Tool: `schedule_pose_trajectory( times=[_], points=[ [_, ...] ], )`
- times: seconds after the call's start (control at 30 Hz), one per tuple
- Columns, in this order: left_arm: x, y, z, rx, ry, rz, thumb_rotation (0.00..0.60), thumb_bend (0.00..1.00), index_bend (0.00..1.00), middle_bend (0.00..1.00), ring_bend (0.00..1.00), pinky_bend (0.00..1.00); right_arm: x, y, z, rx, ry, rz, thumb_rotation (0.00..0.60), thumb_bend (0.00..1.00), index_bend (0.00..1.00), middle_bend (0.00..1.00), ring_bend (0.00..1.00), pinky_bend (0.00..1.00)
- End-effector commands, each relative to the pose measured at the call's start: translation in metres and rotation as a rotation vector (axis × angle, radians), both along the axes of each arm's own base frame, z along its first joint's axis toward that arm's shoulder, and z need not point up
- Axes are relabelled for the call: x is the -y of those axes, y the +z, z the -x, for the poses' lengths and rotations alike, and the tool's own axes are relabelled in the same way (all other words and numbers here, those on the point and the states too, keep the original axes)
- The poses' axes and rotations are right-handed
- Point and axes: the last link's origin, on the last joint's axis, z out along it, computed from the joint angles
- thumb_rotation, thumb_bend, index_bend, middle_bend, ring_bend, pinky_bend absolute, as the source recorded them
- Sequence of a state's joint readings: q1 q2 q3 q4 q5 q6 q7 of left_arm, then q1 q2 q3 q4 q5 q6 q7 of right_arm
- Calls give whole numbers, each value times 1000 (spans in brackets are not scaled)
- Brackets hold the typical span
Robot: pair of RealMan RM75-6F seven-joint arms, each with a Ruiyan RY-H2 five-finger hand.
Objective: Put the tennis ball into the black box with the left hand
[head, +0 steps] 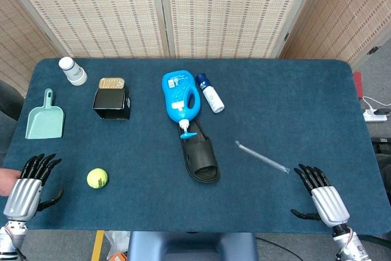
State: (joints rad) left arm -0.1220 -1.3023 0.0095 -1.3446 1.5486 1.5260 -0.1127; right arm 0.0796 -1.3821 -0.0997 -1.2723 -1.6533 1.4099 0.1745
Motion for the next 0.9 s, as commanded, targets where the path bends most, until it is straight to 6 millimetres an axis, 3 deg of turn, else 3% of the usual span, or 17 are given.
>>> schedule_pose_trajectory(
  times=[0.03,0.4,0.43,0.47,0.53,0.57,0.6,0.63,0.7,0.77,0.8,0.83,0.9],
  points=[
    [-2,-2,-2,16,1,-28,417,337,165,84,0,0,0,0,1,2,-3,1,600,0,0,0,0,0],
    [5,5,-12,-8,-62,5,402,337,175,94,16,8,-2,1,0,5,7,0,600,0,0,0,0,0],
    [5,6,-13,-19,-81,-4,369,335,218,135,88,99,-1,1,-1,6,10,2,600,0,0,0,0,0],
    [4,6,-16,-15,-105,-26,328,328,314,222,213,261,-1,0,-2,4,13,1,600,0,0,0,0,0],
    [5,4,-15,37,-144,-68,206,306,692,609,626,719,-1,0,-2,0,16,-3,600,0,0,0,0,0],
    [10,0,-11,46,-143,-65,152,292,877,823,826,888,-1,-1,-1,-2,14,-5,600,0,0,0,0,0],
    [13,-4,-6,44,-140,-49,119,284,976,957,943,966,-1,-1,-1,-1,11,-7,600,0,0,0,0,0],
    [19,-9,1,44,-117,-21,149,286,1000,1000,993,999,-1,-1,-1,1,10,-9,600,0,0,0,0,0],
    [21,-11,2,45,-108,-11,230,309,1000,1000,1000,1000,-1,-1,-1,2,11,-10,600,0,0,0,0,0],
    [27,-16,6,39,-84,11,404,406,1000,1000,1000,1000,-1,0,-1,3,12,-11,600,0,0,0,0,0],
    [35,-19,11,25,-60,37,544,514,1000,1000,1000,1000,-1,0,-1,4,13,-12,600,0,0,0,0,0],
    [62,-35,16,10,-5,94,600,620,1000,1000,1000,1000,0,2,0,7,9,-9,600,0,0,0,0,0],
    [81,-53,14,3,13,79,600,667,1000,1000,1000,1000,1,1,1,6,7,-14,600,0,0,0,0,0]
  ],
)
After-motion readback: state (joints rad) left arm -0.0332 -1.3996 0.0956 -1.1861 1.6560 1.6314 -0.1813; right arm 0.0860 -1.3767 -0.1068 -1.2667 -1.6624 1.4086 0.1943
